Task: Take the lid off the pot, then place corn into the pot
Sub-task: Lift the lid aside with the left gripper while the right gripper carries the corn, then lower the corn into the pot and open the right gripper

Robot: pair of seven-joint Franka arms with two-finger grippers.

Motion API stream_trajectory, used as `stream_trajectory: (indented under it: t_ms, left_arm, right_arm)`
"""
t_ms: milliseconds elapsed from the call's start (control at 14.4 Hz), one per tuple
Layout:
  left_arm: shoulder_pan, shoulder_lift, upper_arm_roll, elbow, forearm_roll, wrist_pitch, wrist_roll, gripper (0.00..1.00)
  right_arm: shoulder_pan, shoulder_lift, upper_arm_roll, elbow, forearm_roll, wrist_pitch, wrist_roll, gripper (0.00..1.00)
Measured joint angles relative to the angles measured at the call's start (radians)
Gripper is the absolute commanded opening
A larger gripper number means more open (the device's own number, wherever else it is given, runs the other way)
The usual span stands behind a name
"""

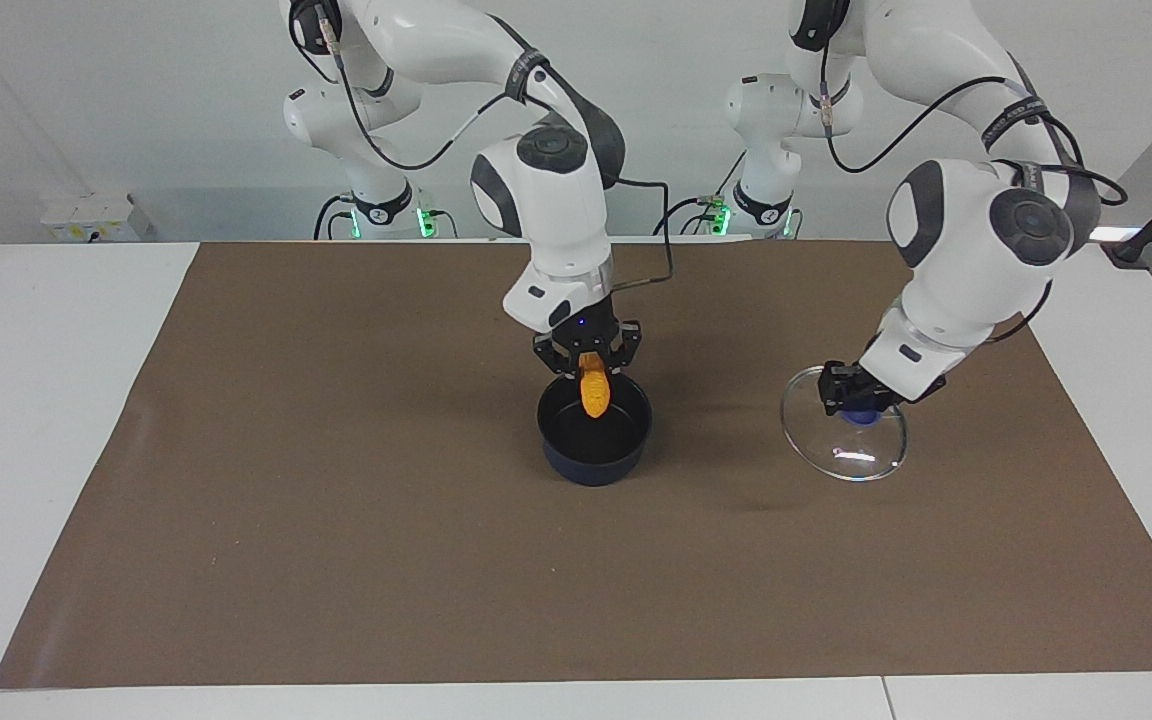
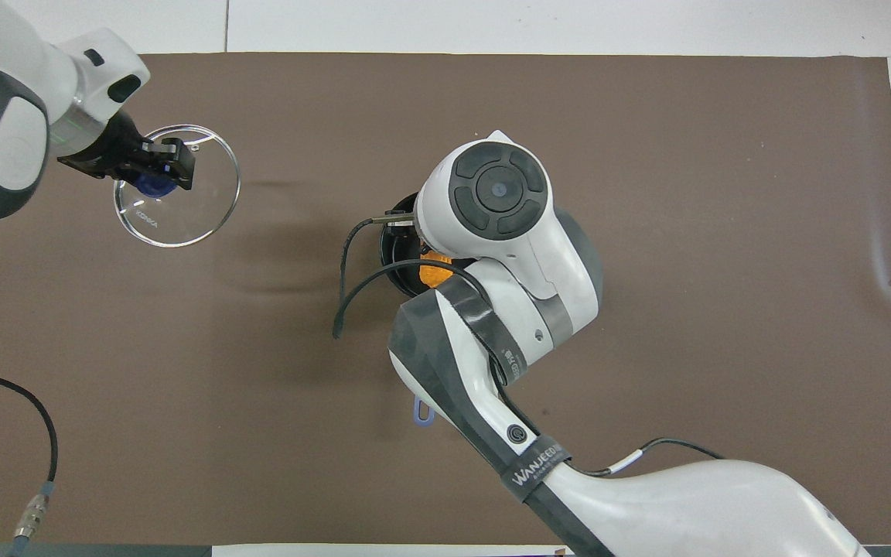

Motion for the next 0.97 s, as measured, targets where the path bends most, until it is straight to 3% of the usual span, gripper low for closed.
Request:
stream_trajectory:
  t_ms: [278,347,417,486,833,972]
  left_arm:
    - [0.103,-0.042,0.0,-0.158,-0.009,0.155,0.122,0.14]
    - [0.116,-0.054,0.0,-0.211,-0.009,0.208,0.139,0.13]
    - [0.124,-0.061,0.0,-0.252,-0.009,0.248,0.15,0.13]
    - [0.128,-0.066,-0.001,-0.286,-0.01,0.28,0.158,0.13]
    - [0.143,-0.066,0.002,-0.383,-0.01,0.352,0.207,0.12]
    - [0.145,-0.067,0.003,-0.408,-0.009,0.353,0.212,0.12]
  right_arm:
    - [0.001,0.07,-0.002,-0.036,0.0,0.081,0.0,0.0]
    - [0.002,0.071,-0.002,-0.059,0.0,0.106,0.0,0.11]
    - [0.002,0.071,-0.002,-0.078,0.0,0.127,0.0,0.37]
    - [0.004,0.071,-0.002,-0.091,0.0,0.14,0.0,0.98]
    - [0.01,0.056,-0.002,-0.096,0.0,0.143,0.0,1.0]
    - [0.007,0.024,-0.011,-0.08,-0.009,0.092,0.0,1.0]
